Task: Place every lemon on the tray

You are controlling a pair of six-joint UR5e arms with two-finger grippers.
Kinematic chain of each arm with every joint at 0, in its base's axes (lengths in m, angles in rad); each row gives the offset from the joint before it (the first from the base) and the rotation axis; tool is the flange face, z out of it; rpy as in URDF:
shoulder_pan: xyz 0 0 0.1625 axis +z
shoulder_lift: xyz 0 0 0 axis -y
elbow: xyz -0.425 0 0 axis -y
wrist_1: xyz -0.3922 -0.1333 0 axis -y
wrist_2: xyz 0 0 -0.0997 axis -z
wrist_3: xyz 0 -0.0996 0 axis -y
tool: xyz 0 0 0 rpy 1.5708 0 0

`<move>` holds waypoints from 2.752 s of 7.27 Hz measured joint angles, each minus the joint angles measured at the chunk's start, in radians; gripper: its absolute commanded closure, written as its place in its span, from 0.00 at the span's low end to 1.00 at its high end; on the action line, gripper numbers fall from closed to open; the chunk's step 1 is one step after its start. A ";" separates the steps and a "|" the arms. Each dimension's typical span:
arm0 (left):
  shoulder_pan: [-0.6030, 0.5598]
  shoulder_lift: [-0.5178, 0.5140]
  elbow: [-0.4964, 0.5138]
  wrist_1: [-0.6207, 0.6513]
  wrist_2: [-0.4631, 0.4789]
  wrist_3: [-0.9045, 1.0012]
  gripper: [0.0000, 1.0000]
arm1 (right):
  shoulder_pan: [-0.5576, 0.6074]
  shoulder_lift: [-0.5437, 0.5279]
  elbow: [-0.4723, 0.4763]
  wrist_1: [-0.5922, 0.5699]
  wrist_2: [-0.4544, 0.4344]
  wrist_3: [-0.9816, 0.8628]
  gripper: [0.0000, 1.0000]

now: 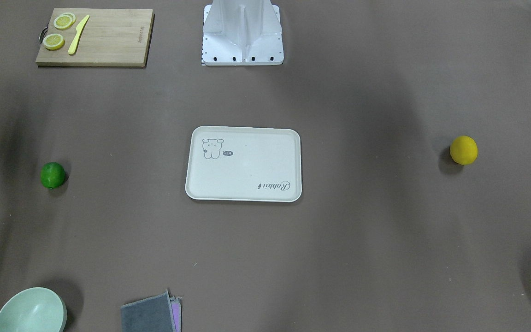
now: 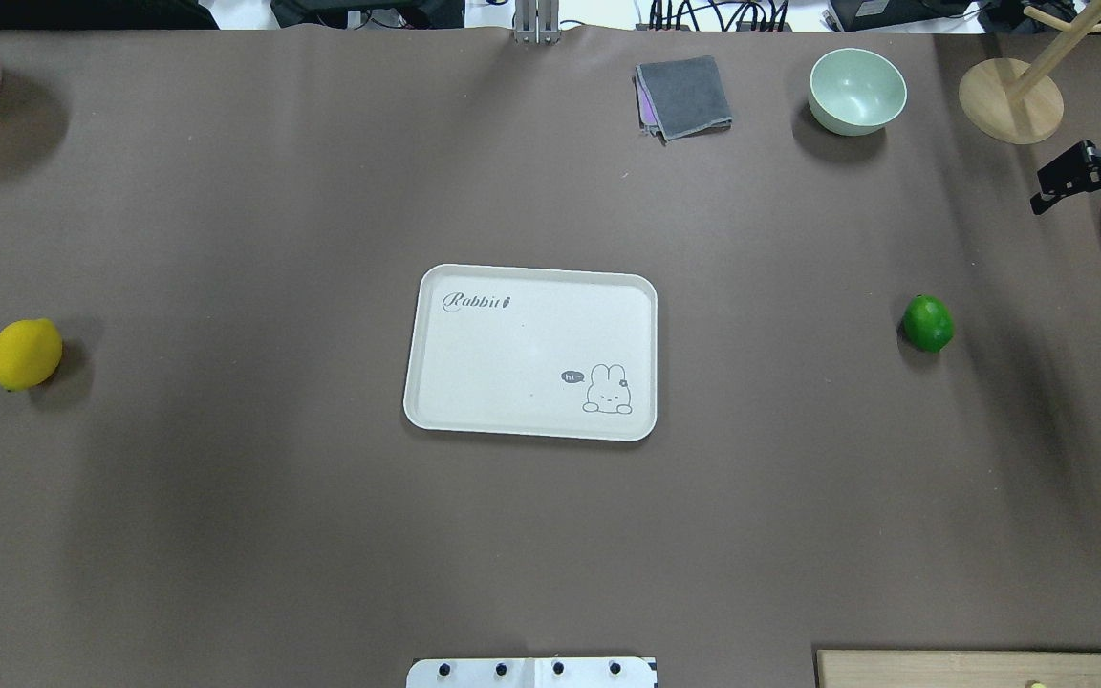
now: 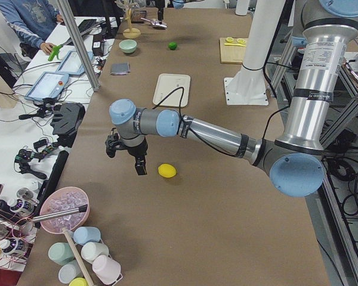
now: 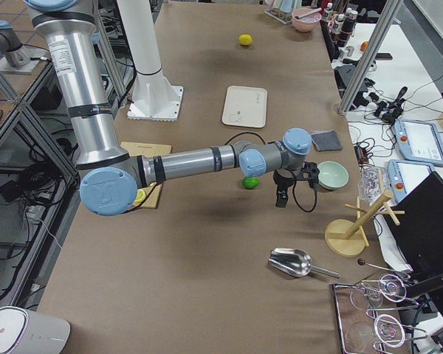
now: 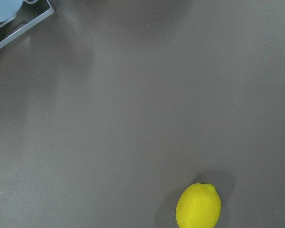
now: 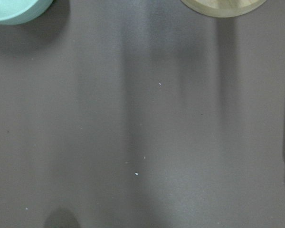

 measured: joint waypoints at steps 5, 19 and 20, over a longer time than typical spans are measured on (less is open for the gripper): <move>0.155 0.059 0.075 -0.336 0.003 -0.284 0.04 | -0.117 0.056 -0.001 0.004 -0.048 0.074 0.00; 0.403 0.129 0.128 -0.788 0.152 -0.692 0.05 | -0.289 -0.010 0.005 0.091 -0.048 0.217 0.12; 0.415 0.141 0.128 -0.813 0.153 -0.687 0.05 | -0.299 -0.014 0.006 0.091 -0.047 0.217 0.32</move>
